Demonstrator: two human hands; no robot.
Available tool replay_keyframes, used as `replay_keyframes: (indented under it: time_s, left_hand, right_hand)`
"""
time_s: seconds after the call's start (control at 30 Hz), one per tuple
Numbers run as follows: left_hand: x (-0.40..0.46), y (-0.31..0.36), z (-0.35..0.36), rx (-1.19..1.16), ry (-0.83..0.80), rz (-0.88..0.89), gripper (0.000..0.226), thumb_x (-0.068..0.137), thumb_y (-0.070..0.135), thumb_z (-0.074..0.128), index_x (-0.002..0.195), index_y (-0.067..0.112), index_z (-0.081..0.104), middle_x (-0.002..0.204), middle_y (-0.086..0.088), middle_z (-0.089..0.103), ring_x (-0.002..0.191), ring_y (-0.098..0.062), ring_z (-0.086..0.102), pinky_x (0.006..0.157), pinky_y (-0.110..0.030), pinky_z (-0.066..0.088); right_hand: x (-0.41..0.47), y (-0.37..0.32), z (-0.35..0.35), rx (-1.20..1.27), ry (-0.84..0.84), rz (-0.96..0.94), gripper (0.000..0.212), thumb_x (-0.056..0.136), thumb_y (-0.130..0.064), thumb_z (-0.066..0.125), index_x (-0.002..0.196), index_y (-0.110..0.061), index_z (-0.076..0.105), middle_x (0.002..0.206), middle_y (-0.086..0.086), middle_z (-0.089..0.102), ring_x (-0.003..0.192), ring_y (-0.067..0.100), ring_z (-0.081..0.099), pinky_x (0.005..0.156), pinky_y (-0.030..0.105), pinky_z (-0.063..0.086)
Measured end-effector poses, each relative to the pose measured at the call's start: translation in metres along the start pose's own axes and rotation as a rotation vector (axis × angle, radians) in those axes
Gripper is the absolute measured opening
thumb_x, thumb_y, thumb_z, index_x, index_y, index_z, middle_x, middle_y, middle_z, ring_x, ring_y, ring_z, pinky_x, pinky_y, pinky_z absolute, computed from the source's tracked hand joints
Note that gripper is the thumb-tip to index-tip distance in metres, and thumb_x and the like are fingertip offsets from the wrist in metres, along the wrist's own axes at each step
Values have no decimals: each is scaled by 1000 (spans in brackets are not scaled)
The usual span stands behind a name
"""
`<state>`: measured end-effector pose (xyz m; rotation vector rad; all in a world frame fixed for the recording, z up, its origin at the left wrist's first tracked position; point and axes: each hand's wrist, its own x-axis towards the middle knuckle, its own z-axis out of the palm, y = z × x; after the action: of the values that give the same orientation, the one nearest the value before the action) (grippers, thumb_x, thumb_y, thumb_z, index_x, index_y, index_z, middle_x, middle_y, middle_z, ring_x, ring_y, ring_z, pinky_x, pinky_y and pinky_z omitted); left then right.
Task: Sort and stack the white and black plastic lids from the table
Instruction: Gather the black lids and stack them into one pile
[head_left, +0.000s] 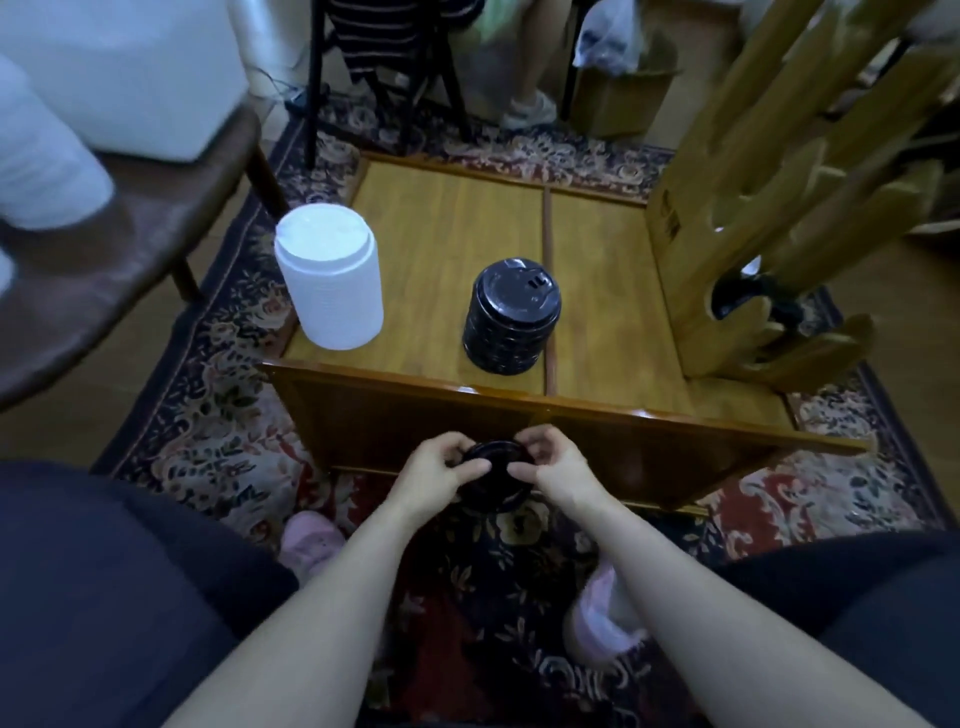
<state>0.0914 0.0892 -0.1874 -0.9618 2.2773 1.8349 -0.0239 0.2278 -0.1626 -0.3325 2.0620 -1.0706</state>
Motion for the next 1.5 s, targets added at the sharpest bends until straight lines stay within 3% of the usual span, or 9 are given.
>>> replay_keyframes:
  time_s: [0.1, 0.17, 0.27, 0.33, 0.5, 0.73, 0.97, 1.13, 1.5]
  left_hand:
    - [-2, 45, -16, 12, -54, -1, 11, 92, 28, 71, 92, 19, 64, 94, -9, 68, 83, -24, 66, 67, -46, 61]
    - [-5, 76, -27, 133, -116, 7, 16, 94, 30, 68, 101, 17, 63, 90, -3, 65, 77, -18, 62, 56, -37, 59]
    - [-18, 120, -47, 361, -160, 104, 23, 95, 37, 65, 110, 20, 62, 89, -1, 69, 72, -20, 66, 52, -33, 55]
    - [-21, 142, -59, 406, -51, 236, 22, 93, 39, 67, 108, 23, 64, 83, 4, 64, 74, -20, 67, 56, -32, 54]
    - [1, 181, -79, 152, 224, 396, 34, 89, 27, 73, 121, 22, 68, 85, 14, 55, 87, -18, 59, 90, -44, 55]
    - [45, 191, -65, 136, 375, 284, 38, 92, 30, 67, 129, 21, 66, 129, 3, 67, 119, -16, 60, 101, -35, 48]
    - [50, 180, -56, 227, 403, 197, 37, 96, 28, 61, 132, 20, 64, 131, 1, 64, 118, -20, 60, 86, -29, 45]
    - [50, 170, -61, 128, 393, 160, 36, 96, 24, 63, 131, 16, 65, 129, -2, 66, 118, -19, 60, 99, -33, 47]
    - [58, 151, -46, -131, 208, 167, 45, 100, 23, 57, 145, 22, 51, 143, -2, 56, 132, -19, 50, 108, -35, 43]
  right_hand:
    - [-11, -35, -23, -85, -31, 111, 28, 87, -19, 74, 106, -13, 54, 99, 10, 63, 90, 26, 66, 80, 46, 60]
    - [-25, -59, -40, -158, -90, 112, 25, 89, -20, 72, 102, -11, 53, 87, 10, 64, 72, 21, 65, 74, 44, 60]
    - [-49, -93, -60, -126, -90, -10, 19, 88, -17, 73, 93, -11, 55, 85, 8, 63, 71, 18, 64, 65, 36, 60]
    - [-57, -117, -70, -89, -19, -142, 17, 85, -17, 75, 91, -11, 60, 87, 7, 62, 77, 17, 64, 58, 29, 58]
    - [-33, -162, -87, -78, 216, -390, 20, 82, -29, 78, 94, -16, 68, 88, 7, 63, 79, 17, 61, 55, 25, 51]
    - [16, -163, -83, 66, 269, -272, 29, 86, -31, 75, 103, -9, 64, 86, 2, 64, 66, 11, 56, 49, 21, 42]
    - [23, -150, -74, 95, 246, -169, 26, 91, -30, 68, 107, -11, 61, 91, 2, 65, 67, 11, 55, 54, 23, 42]
    - [25, -148, -68, 150, 259, -172, 17, 92, -18, 67, 106, -13, 60, 91, 2, 65, 63, 11, 55, 45, 18, 43]
    - [27, -143, -62, 275, 243, -92, 9, 97, -19, 61, 105, -14, 61, 99, 3, 65, 85, 14, 64, 60, 29, 56]
